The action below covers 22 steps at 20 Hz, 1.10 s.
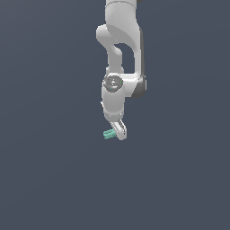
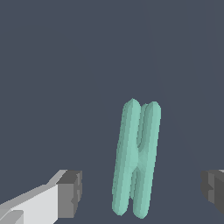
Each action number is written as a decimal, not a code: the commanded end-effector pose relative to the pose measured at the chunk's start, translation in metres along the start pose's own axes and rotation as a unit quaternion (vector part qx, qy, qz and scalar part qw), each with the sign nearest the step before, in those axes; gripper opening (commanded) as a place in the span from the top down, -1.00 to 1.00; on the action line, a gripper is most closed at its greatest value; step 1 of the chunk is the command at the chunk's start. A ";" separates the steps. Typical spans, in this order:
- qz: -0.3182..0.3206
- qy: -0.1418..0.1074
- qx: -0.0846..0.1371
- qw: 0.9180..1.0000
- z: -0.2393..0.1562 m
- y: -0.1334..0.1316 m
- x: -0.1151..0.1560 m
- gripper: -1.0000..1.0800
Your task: Pick up the object and move it to a goal position.
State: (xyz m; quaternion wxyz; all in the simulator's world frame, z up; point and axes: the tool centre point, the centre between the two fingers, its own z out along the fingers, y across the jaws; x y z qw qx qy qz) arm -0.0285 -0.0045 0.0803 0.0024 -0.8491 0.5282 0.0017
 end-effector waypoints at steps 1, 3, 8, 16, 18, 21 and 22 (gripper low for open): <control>0.024 0.001 0.000 1.000 0.003 0.002 0.000 -0.92; 0.039 0.002 -0.001 0.999 0.005 0.003 -0.001 -0.92; 0.062 0.003 -0.001 0.998 0.009 0.005 -0.001 -0.92; 0.065 0.003 -0.001 0.998 0.012 0.005 -0.001 -0.92; 0.066 0.003 -0.001 0.998 0.017 0.005 -0.001 -0.92; 0.067 0.003 -0.001 0.998 0.030 0.006 -0.001 -0.92; 0.067 0.003 -0.001 0.998 0.035 0.006 -0.001 -0.92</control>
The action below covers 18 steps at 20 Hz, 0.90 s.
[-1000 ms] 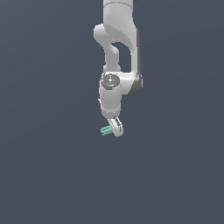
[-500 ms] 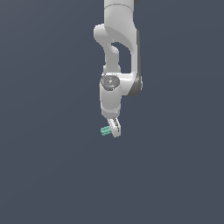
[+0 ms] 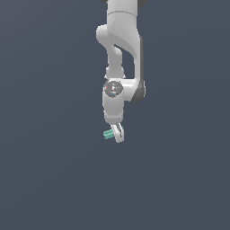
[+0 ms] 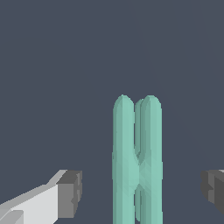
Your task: Pick up the object and move it to a goal position.
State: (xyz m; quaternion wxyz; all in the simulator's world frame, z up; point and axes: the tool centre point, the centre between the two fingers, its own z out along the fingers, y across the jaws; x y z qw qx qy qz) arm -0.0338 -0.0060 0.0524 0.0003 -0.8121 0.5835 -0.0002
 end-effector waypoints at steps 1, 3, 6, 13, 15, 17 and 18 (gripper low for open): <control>0.001 0.000 -0.001 1.000 0.013 0.001 0.000 -0.92; 0.001 0.000 0.000 1.000 0.021 0.001 0.000 -0.92; 0.001 0.000 0.000 1.000 0.029 0.001 0.000 -0.92; 0.001 0.000 0.000 1.000 0.032 0.000 0.000 1.00; 0.001 0.000 0.000 1.000 0.032 0.000 0.000 1.00; 0.001 0.000 0.000 1.000 0.032 0.000 0.000 1.00; 0.001 0.000 0.000 1.000 0.032 0.000 0.000 1.00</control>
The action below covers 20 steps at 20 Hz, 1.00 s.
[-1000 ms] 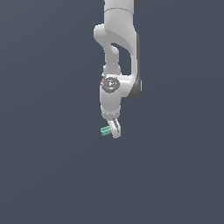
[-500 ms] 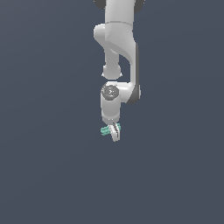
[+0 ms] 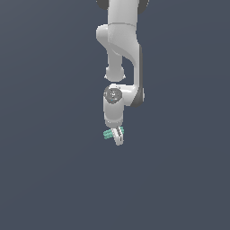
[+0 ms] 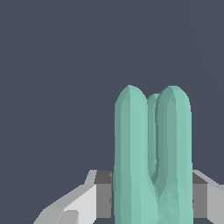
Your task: Pick up the object and move it to a goal position.
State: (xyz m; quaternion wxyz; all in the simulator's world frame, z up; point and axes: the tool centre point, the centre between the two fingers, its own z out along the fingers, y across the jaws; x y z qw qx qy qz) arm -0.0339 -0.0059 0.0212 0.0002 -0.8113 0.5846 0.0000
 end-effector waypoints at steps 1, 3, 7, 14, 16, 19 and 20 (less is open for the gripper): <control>0.000 0.000 0.000 1.000 0.000 0.000 0.000 1.00; 0.000 0.000 0.000 1.000 0.000 0.000 0.000 1.00; 0.000 0.000 0.000 1.000 0.000 -0.003 0.004 1.00; 0.000 0.000 0.000 1.000 -0.001 -0.019 0.021 1.00; 0.000 0.000 0.000 1.000 -0.001 -0.025 0.028 1.00; 0.000 0.000 0.000 1.000 -0.002 -0.036 0.041 1.00; 0.000 0.000 0.000 1.000 -0.002 -0.041 0.045 1.00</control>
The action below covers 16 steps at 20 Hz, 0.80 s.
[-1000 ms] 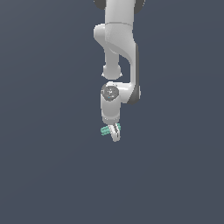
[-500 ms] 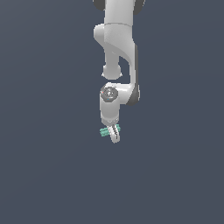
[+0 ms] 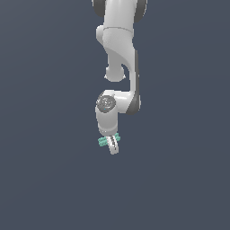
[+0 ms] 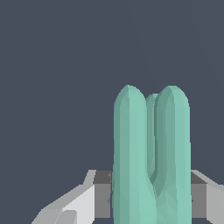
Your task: Pick up the object and move it to a goal position.
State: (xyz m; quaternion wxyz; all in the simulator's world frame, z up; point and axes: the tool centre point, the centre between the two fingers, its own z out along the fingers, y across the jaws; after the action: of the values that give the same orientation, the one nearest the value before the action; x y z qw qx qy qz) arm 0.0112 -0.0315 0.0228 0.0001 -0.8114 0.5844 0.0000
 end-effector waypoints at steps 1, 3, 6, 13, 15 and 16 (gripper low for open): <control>0.000 0.000 0.000 1.000 -0.001 -0.010 0.012 1.00; 0.000 0.000 0.000 1.000 -0.001 -0.019 0.021 1.00; 0.000 0.000 0.000 1.000 -0.001 -0.031 0.034 1.00; 0.000 0.000 0.000 1.000 -0.002 -0.054 0.058 1.00; 0.000 0.000 0.000 1.000 -0.003 -0.059 0.063 1.00; 0.000 0.000 0.000 1.000 -0.003 -0.060 0.065 1.00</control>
State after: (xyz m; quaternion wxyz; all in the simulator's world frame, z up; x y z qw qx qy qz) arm 0.0846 -0.0719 0.0252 -0.0002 -0.8114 0.5845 -0.0001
